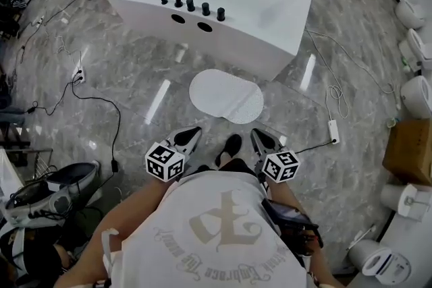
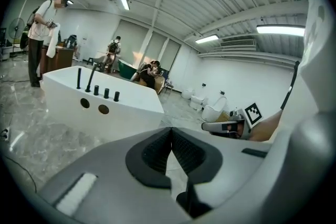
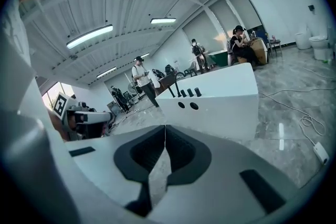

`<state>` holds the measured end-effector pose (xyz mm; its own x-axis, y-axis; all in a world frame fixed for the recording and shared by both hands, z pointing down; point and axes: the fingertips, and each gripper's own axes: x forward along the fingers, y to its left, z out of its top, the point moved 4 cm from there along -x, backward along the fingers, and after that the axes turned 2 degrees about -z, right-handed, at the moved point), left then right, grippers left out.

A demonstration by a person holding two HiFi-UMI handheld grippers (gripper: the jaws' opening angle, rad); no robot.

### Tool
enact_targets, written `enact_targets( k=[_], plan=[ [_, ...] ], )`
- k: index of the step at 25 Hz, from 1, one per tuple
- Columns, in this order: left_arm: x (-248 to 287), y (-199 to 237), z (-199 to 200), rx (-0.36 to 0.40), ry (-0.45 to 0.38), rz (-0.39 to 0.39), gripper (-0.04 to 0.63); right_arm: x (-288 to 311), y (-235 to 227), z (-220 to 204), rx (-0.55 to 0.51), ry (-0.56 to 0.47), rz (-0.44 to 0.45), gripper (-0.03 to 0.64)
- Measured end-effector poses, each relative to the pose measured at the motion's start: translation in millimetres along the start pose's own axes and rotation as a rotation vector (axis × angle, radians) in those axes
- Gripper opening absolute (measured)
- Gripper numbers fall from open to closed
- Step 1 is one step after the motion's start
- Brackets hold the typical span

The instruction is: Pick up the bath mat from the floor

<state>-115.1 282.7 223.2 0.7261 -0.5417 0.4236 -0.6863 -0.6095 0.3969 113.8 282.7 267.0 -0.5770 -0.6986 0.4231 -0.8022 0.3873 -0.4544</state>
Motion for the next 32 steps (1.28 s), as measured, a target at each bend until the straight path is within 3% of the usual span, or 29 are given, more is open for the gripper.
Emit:
enact_targets(
  k=[13, 25, 32],
  plan=[
    [99, -7, 45, 0.033, 0.098, 0.001, 0.006, 12, -101, 21, 0.085, 0.021, -0.01, 0.006],
    [140, -4, 53, 0.078, 0.205, -0.053, 0.006, 20, -132, 1, 0.182, 0.019, -0.059, 0.006],
    [147, 34, 60, 0.042, 0.207, -0.058, 0.006, 40, -129, 4, 0.191, 0.046, -0.092, 0.006]
  ],
)
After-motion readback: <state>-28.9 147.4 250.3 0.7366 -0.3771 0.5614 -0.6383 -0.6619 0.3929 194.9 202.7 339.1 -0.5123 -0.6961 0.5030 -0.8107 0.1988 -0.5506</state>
